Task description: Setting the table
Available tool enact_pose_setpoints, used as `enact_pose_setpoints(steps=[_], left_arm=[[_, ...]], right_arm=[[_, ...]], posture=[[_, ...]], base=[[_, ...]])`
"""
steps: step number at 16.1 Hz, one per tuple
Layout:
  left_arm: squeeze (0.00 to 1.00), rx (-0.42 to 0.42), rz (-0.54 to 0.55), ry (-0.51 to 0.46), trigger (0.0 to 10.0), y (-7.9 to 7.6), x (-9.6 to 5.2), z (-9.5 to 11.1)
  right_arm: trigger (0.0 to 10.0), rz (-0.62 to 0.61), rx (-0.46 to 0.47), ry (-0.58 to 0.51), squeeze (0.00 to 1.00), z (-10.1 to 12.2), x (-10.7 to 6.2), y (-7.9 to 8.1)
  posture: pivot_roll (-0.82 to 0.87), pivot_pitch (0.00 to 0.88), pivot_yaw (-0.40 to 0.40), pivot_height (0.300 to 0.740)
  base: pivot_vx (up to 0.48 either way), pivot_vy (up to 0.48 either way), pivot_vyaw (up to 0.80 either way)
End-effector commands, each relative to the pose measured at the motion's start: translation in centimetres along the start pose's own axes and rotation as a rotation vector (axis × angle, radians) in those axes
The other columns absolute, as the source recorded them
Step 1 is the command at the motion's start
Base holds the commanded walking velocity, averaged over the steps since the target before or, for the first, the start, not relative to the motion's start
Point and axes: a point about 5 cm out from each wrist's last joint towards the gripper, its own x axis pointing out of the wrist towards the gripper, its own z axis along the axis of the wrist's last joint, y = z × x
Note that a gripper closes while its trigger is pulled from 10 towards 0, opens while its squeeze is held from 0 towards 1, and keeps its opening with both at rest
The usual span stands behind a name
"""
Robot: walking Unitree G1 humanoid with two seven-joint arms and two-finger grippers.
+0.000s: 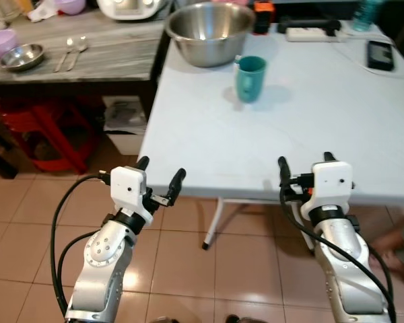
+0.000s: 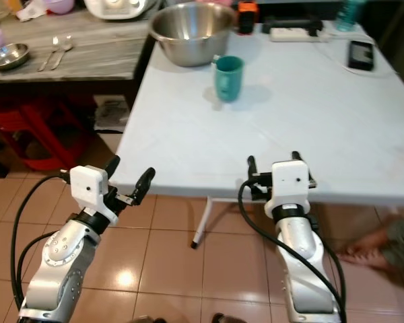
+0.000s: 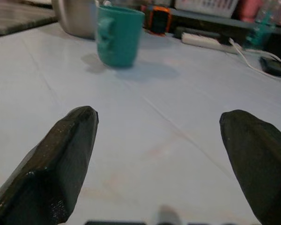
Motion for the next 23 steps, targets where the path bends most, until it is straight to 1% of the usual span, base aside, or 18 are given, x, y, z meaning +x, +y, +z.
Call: enact_pose_setpoints(steps=[1, 11, 14, 19, 23], left_arm=[[0.00, 0.013, 0.006, 0.002, 10.0, 0.4, -0.3, 0.1], [0.00, 0.012, -0.006, 0.007, 10.0, 0.2, -0.4, 0.0], [0.00, 0.012, -0.008, 0.009, 10.0, 0.2, -0.4, 0.0], [0.00, 0.018, -0.005, 0.018, 10.0, 0.3, -0.4, -0.1], [0.00, 0.011, -0.015, 0.014, 10.0, 0.4, -0.5, -0.1]], right_arm=[[10.0, 0.008, 0.014, 0.000, 0.00, 0.0, 0.0, 0.4], [10.0, 0.004, 0.025, -0.007, 0.00, 0.2, 0.3, 0.9], [10.0, 0.017, 0.043, -0.010, 0.00, 0.2, 0.5, 1.3], [10.0, 0.054, 0.059, -0.027, 0.00, 0.6, 1.0, 2.6], [10.0, 0.082, 0.064, -0.044, 0.00, 1.0, 1.8, 3.6]], posture=[[-0.14, 0.163, 0.059, 0.740], [-0.14, 0.166, 0.059, 0.740], [-0.14, 0.166, 0.059, 0.740], [-0.13, 0.175, 0.062, 0.740], [-0.12, 0.179, 0.061, 0.740]], base=[[0.296, 0.000, 0.00], [0.299, 0.000, 0.00], [0.304, 0.000, 0.00], [0.303, 0.000, 0.00], [0.000, 0.000, 0.00]])
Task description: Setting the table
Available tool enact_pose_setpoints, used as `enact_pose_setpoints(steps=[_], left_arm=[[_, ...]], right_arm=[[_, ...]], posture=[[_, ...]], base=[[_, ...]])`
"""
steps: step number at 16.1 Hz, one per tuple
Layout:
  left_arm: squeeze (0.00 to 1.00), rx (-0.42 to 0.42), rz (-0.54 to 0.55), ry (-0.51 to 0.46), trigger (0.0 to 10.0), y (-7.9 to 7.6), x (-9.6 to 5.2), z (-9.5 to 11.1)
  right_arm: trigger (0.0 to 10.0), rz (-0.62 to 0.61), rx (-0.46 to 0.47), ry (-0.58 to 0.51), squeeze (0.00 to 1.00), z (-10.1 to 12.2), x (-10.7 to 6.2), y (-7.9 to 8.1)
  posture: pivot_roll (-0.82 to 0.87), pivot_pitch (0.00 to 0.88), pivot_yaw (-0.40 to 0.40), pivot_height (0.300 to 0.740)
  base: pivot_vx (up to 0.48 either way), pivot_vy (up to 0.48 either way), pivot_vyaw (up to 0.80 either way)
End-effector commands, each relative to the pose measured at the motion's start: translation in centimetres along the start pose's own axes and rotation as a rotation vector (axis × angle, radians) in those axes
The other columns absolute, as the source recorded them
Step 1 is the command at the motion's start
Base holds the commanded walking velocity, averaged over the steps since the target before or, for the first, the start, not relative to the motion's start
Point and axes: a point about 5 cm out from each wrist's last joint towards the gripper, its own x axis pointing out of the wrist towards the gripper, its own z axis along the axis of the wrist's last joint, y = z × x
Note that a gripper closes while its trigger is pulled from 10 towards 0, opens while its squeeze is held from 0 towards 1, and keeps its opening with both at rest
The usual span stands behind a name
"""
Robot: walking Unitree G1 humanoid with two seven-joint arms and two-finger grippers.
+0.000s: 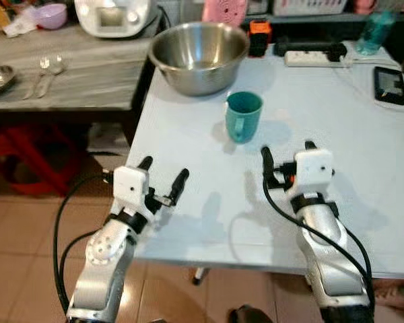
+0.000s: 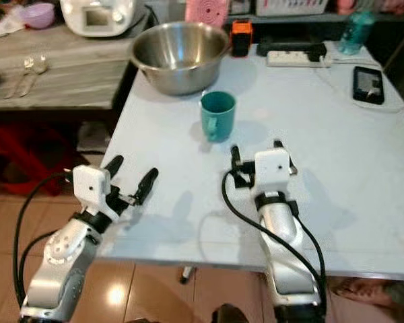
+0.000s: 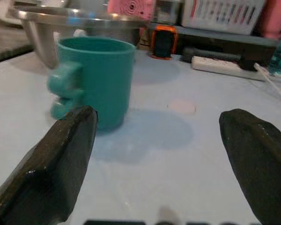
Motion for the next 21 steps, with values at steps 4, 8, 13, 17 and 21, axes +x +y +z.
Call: enact_pose_setpoints(steps=[4, 8, 13, 17, 21], left_arm=[[0.00, 0.026, -0.101, 0.012, 10.0, -0.1, -1.1, 0.0], [0.00, 0.085, -0.189, 0.021, 10.0, -0.4, -1.4, 0.1], [0.00, 0.063, -0.228, 0.025, 10.0, -0.7, -1.7, 0.2], [0.00, 0.007, -0.299, -0.006, 10.0, -1.3, -1.9, 0.7], [0.00, 0.013, -0.308, 0.000, 10.0, -1.0, -1.8, 0.8]], right_arm=[[10.0, 0.027, 0.013, -0.003, 0.00, -0.1, 0.7, 1.3], [10.0, 0.017, 0.019, -0.016, 0.00, 0.3, 2.3, 1.7], [10.0, 0.005, 0.039, -0.021, 0.00, 0.7, 4.4, 2.3], [10.0, 0.010, 0.045, -0.038, 0.00, 1.0, 5.6, 3.1], [10.0, 0.002, 0.042, -0.056, 0.00, 1.5, 6.7, 3.7]], posture=[[-0.11, 0.196, 0.063, 0.740], [-0.09, 0.223, 0.065, 0.740], [-0.08, 0.250, 0.066, 0.740], [-0.07, 0.253, 0.061, 0.740], [-0.08, 0.252, 0.064, 0.740]], base=[[0.000, 0.000, 0.00], [0.000, 0.000, 0.00], [0.000, 0.000, 0.00], [0.000, 0.000, 0.00], [0.000, 0.000, 0.00]])
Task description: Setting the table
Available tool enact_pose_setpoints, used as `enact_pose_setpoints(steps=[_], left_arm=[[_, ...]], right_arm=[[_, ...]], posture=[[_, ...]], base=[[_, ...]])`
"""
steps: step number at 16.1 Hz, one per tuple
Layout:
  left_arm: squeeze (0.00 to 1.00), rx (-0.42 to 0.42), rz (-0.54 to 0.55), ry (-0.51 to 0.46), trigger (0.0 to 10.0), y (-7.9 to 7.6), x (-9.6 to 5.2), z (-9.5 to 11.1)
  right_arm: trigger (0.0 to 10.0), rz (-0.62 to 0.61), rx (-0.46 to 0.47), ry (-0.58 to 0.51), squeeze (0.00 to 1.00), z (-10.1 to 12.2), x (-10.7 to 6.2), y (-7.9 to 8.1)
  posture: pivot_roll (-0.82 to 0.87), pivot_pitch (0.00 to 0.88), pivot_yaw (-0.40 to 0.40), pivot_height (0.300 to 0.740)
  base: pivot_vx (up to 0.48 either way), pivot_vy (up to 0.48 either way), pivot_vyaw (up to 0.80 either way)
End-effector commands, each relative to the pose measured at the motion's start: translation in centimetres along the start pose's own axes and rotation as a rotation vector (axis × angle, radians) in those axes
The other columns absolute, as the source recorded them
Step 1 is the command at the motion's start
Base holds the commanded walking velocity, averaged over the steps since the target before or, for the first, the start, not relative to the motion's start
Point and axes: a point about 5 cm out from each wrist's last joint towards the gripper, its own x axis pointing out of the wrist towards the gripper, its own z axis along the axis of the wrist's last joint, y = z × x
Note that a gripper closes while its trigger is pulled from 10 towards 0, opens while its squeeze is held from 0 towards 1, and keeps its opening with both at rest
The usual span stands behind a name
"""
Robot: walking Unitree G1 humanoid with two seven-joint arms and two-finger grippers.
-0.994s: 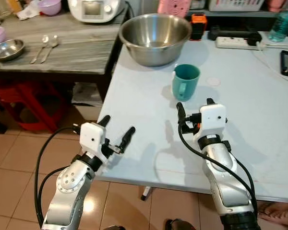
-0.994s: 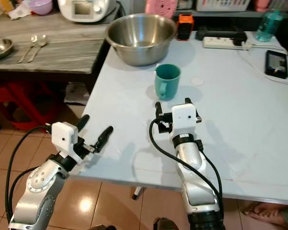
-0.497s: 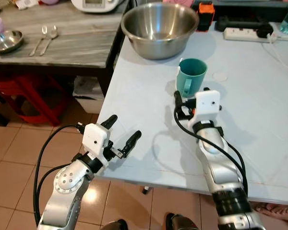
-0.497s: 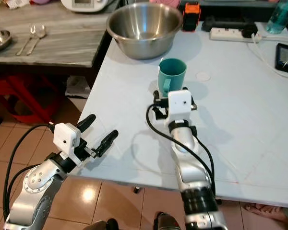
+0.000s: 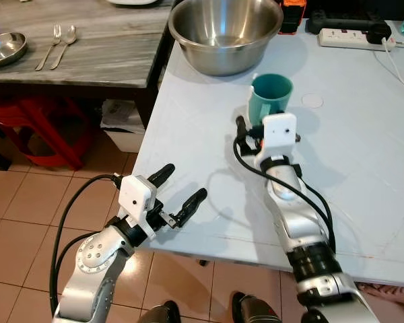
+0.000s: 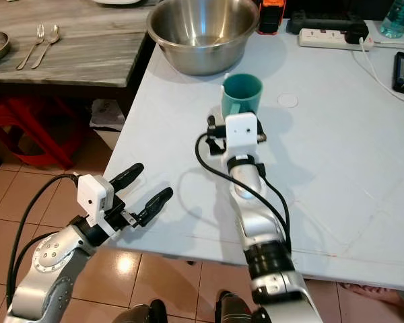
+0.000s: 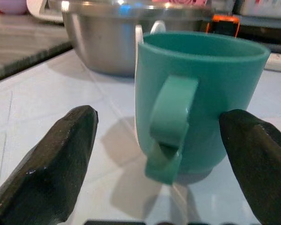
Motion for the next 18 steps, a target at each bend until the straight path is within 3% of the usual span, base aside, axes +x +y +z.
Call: enact_pose_setpoints(steps=[1, 2, 3, 15, 16, 17, 18], left_arm=[[0.00, 0.018, 0.009, 0.012, 10.0, 0.4, -0.4, 0.1], [0.00, 0.024, 0.018, 0.012, 10.0, 0.5, -0.5, 0.1], [0.00, 0.026, 0.021, 0.011, 10.0, 0.5, -0.5, 0.1], [0.00, 0.023, 0.030, 0.010, 10.0, 0.8, -0.1, -0.1], [0.00, 0.024, 0.033, 0.009, 10.0, 0.8, -0.2, -0.1], [0.00, 0.025, 0.034, 0.010, 10.0, 0.7, -0.2, 0.0], [0.00, 0.025, 0.035, 0.010, 10.0, 0.7, -0.2, 0.0]], right_arm=[[7.0, -0.013, 0.012, -0.004, 0.00, -0.1, 0.1, 0.2], [1.8, -0.026, 0.005, -0.010, 0.00, 0.0, 0.2, 0.1], [0.0, -0.030, 0.005, -0.013, 0.00, 0.0, 0.2, 0.1], [0.0, -0.130, -0.043, -0.024, 0.00, -0.2, -0.3, -1.8], [0.9, -0.125, -0.047, -0.031, 0.00, -0.1, -0.1, -1.8], [8.0, -0.116, -0.057, -0.045, 0.00, 0.2, 0.0, -1.6], [10.0, -0.113, -0.057, -0.048, 0.00, 0.3, 0.1, -1.4]], posture=[[-0.08, 0.252, 0.064, 0.740], [-0.07, 0.258, 0.066, 0.740], [-0.07, 0.260, 0.065, 0.740], [-0.08, 0.261, 0.064, 0.740], [-0.08, 0.261, 0.064, 0.740], [-0.08, 0.259, 0.063, 0.740], [-0.08, 0.257, 0.063, 0.740]], base=[[0.000, 0.000, 0.00], [0.000, 0.000, 0.00], [0.000, 0.000, 0.00], [0.000, 0.000, 0.00], [0.000, 0.000, 0.00], [0.000, 0.000, 0.00], [0.000, 0.000, 0.00]])
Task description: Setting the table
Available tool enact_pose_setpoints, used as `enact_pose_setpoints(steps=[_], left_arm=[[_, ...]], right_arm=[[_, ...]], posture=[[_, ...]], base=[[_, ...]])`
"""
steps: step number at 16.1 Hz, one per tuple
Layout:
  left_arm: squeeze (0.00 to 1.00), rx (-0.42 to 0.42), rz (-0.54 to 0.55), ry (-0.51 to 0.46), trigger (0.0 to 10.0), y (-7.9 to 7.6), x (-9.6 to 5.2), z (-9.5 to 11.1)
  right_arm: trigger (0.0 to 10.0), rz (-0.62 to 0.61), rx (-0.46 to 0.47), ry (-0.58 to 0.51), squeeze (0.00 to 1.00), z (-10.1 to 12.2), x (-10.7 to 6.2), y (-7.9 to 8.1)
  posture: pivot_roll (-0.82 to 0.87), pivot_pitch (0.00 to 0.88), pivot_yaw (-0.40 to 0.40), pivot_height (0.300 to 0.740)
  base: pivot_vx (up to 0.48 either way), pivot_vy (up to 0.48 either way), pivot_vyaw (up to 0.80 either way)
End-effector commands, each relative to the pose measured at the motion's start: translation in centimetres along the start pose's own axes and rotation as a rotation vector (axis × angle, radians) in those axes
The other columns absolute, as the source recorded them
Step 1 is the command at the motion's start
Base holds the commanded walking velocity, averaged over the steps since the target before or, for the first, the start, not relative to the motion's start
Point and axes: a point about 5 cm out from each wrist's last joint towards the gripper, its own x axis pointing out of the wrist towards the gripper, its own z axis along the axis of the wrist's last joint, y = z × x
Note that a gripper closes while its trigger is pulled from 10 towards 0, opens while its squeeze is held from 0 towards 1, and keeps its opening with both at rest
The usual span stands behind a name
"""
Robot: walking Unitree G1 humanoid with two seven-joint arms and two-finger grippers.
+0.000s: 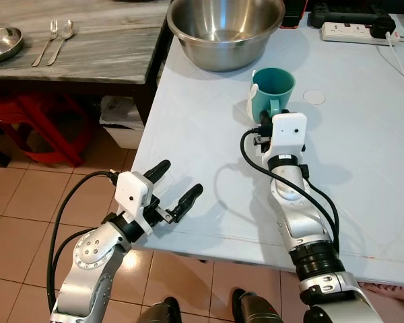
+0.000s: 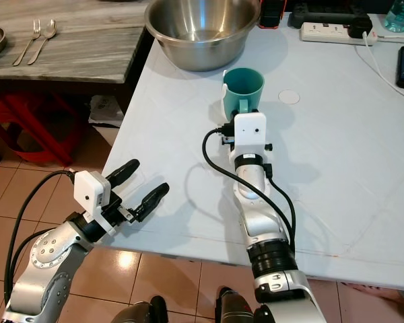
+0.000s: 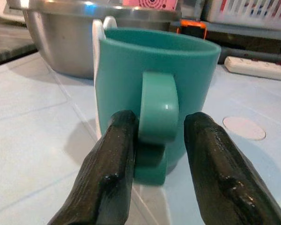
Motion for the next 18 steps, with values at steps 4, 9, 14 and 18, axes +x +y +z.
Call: enact_pose_setpoints(steps=[4, 9, 14, 18], left_arm=[[0.00, 0.016, 0.009, 0.022, 10.0, 0.02, -0.44, -0.24], [0.00, 0.022, 0.008, 0.024, 10.0, -0.02, -0.35, -0.10], [0.00, 0.017, -0.010, 0.009, 10.0, -0.36, -0.14, 0.17], [0.00, 0.016, -0.015, 0.000, 10.0, -0.43, -0.08, 0.35]], right_arm=[[10.0, 0.012, -0.003, -0.028, 0.00, 0.51, 0.16, 0.42], [0.0, 0.005, 0.004, -0.026, 0.00, 0.43, 0.12, 0.30], [0.0, 0.007, 0.006, -0.024, 0.00, 0.36, 0.04, 0.28], [0.0, 0.010, 0.007, -0.023, 0.00, 0.32, 0.02, 0.28]], posture=[[-0.07, 0.256, 0.064, 0.740], [-0.07, 0.259, 0.071, 0.740], [-0.08, 0.260, 0.070, 0.740], [-0.08, 0.261, 0.069, 0.740]], base=[[0.000, 0.000, 0.00], [0.000, 0.000, 0.00], [0.000, 0.000, 0.00], [0.000, 0.000, 0.00]])
